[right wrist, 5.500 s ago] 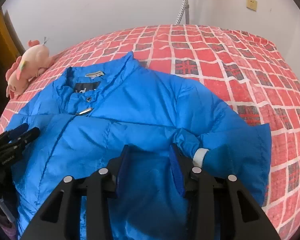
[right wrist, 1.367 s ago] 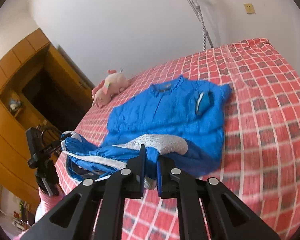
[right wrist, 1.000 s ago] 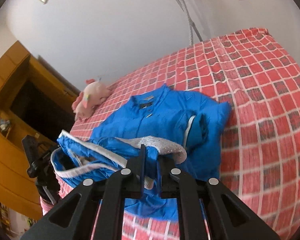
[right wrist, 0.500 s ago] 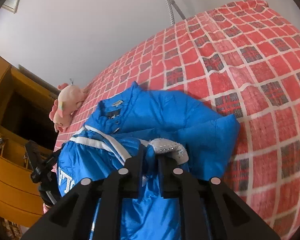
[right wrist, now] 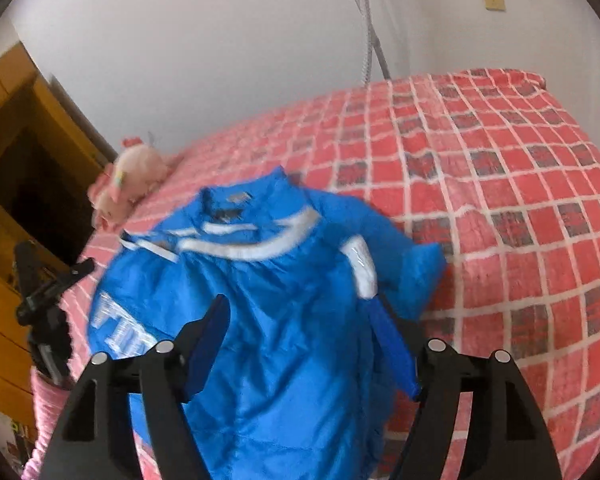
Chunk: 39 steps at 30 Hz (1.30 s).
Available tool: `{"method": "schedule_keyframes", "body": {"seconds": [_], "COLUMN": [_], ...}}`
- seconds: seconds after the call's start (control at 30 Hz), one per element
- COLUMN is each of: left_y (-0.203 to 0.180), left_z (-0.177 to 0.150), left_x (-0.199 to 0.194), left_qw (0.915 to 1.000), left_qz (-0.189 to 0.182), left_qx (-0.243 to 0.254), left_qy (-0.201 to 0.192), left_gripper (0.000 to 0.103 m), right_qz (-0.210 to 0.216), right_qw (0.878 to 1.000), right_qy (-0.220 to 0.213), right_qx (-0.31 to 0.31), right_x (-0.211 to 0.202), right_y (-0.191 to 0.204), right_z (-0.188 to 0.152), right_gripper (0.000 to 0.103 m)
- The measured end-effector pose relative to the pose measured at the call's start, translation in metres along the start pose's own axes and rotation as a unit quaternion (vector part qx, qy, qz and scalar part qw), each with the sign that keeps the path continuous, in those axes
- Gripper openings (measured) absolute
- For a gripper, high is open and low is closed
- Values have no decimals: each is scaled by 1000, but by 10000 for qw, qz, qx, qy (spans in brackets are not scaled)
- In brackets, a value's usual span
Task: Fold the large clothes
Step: 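Lift the hem with both tools and flip the jacket over its collar, then lay the flipped jacket down and open both tools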
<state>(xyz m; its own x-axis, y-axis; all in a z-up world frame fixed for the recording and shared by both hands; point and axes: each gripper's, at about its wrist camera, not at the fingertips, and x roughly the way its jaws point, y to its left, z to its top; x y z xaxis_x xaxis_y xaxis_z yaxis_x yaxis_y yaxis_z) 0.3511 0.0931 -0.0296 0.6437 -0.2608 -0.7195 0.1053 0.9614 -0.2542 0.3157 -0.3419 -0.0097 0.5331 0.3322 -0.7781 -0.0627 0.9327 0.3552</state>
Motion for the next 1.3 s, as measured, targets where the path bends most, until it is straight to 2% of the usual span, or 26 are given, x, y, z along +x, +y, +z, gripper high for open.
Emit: {"method": "schedule_keyframes", "body": {"seconds": [0.03, 0.1, 0.13, 0.17, 0.2, 0.23, 0.27, 0.33, 0.5, 0.57, 0.63, 0.7, 0.87, 1.03, 1.13, 1.2, 1.27, 1.3], "left_y": [2, 2, 0, -3, -8, -16, -21, -29, -29, -29, -31, -27, -9, 6, 4, 4, 6, 6], "left_z": [-5, -12, -18, -21, -24, -26, -26, -24, 10, 26, 37, 45, 46, 32, 30, 32, 35, 36], "left_x": [4, 11, 14, 16, 17, 18, 16, 9, -18, -19, -12, 3, 70, 97, 100, 95, 81, 72], "left_qw": [9999, 9997, 9996, 9995, 9991, 9981, 9973, 9963, 9958, 9947, 9932, 9940, 9952, 9956, 9942, 9937, 9940, 9941], "left_qz": [25, 18, 47, 90, 176, 339, 433, 536, 411, 393, 550, 635, 962, 901, 1020, 1047, 1044, 1049], "left_qx": [33, 70, 136, 214, 317, 498, 595, 649, 281, 221, 224, 180, 140, 125, 179, 141, -38, -117], "left_qy": [106, 226, 242, 231, 214, 139, 67, -147, -769, -924, -1000, -874, -75, 246, 302, 362, 312, 231], "left_gripper": [73, 72, 64, 47, 37, 24, 15, 10, 7, 7, 7, 7, 10, 15, 18, 19, 24, 27], "right_qz": [-130, -84, -26, -141, -400, -525, -529, -444, -202, -301, -471, -469, -662, -447, -434, -633, -827, -898], "right_qw": [9999, 9996, 9994, 9993, 9984, 9976, 9975, 9981, 9986, 9978, 9967, 9971, 9968, 9961, 9953, 9950, 9936, 9928], "right_qy": [85, 266, 315, 296, 196, 123, 46, -77, -487, -594, -666, -570, -160, 91, 79, 36, -161, -409], "right_qx": [-13, -85, -131, -197, -341, -435, -456, -418, -84, -45, 11, 167, 428, 753, 858, 768, 747, 679], "right_x": [7, 19, 24, 27, 27, 24, 19, 9, -14, -11, 1, 18, 70, 103, 103, 94, 75, 58], "right_y": [-1, 0, 2, 4, 8, 11, 13, 14, 13, 13, 10, 1, -21, -43, -43, -37, -29, -21], "right_z": [-1, -5, -7, -8, -9, -9, -8, -5, 27, 40, 57, 65, 69, 52, 48, 47, 49, 47], "right_gripper": [73, 70, 53, 44, 37, 24, 17, 11, 9, 9, 9, 9, 10, 18, 19, 21, 29, 29]}}
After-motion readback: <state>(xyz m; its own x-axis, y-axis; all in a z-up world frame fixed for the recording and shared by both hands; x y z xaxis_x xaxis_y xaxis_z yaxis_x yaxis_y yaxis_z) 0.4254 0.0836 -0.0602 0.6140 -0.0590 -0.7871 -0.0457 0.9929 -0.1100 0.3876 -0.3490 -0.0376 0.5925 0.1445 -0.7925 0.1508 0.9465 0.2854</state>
